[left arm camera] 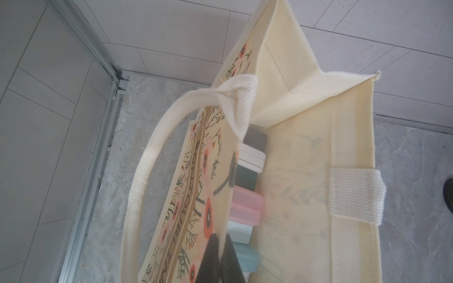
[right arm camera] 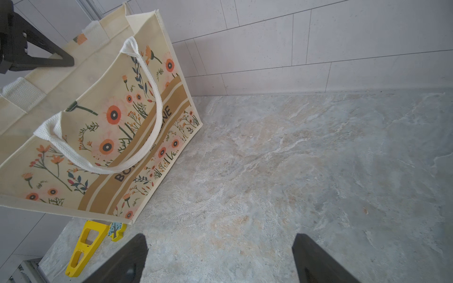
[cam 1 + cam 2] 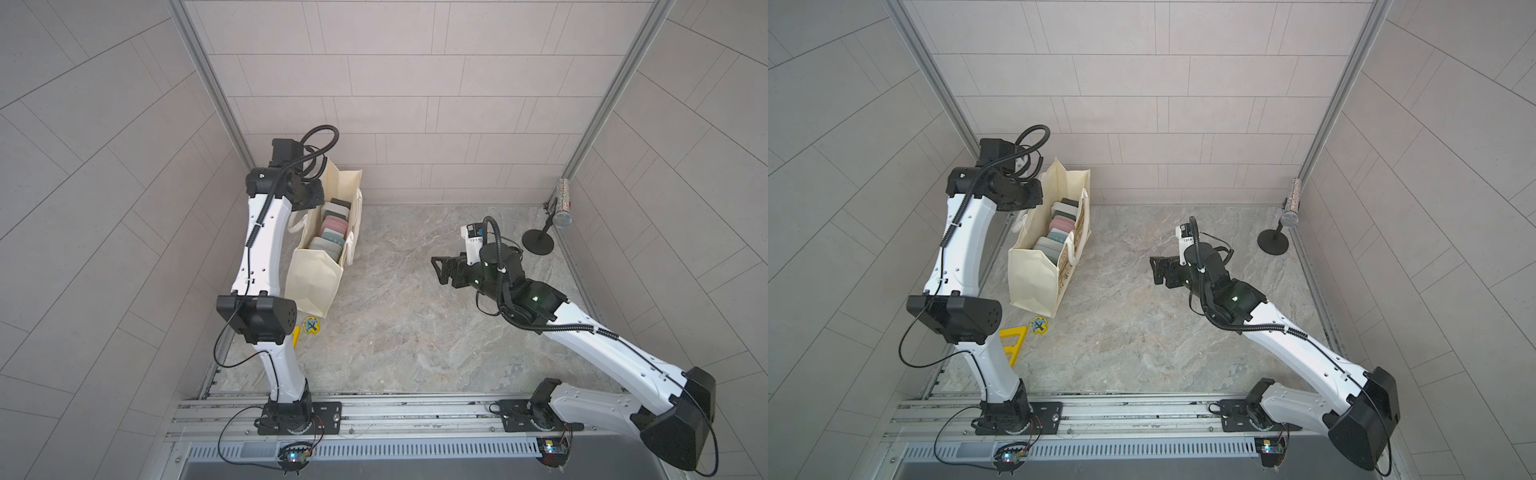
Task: Take out the pencil case from the canvas bag
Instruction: Pick up the canvas bag from the center of the board.
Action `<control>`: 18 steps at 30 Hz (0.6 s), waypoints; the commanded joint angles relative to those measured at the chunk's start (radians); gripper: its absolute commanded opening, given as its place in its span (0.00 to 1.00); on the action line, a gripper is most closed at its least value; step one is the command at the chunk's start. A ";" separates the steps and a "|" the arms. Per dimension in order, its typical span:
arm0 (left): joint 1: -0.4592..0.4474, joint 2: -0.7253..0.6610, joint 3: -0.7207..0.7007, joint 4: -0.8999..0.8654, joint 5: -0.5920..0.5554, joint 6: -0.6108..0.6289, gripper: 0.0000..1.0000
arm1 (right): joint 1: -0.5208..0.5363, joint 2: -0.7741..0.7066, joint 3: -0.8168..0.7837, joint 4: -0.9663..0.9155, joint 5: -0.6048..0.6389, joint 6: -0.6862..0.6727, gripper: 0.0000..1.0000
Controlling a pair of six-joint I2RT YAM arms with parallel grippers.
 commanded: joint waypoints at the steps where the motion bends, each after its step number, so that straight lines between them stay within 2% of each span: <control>1: -0.002 0.001 0.116 0.065 -0.019 0.070 0.00 | 0.002 -0.042 0.010 -0.035 0.061 -0.024 0.96; 5: 0.000 0.024 0.161 0.075 -0.014 0.103 0.00 | -0.002 -0.054 0.006 -0.047 0.086 -0.022 0.95; 7: -0.002 0.021 0.144 0.079 0.040 0.097 0.00 | -0.004 -0.058 0.001 -0.048 0.094 -0.021 0.95; 9: -0.015 0.002 0.088 0.100 0.077 0.094 0.00 | -0.007 -0.058 -0.004 -0.049 0.104 -0.018 0.95; 18: -0.155 -0.100 -0.154 0.176 0.028 0.100 0.00 | -0.053 -0.079 -0.059 -0.048 0.124 0.039 0.95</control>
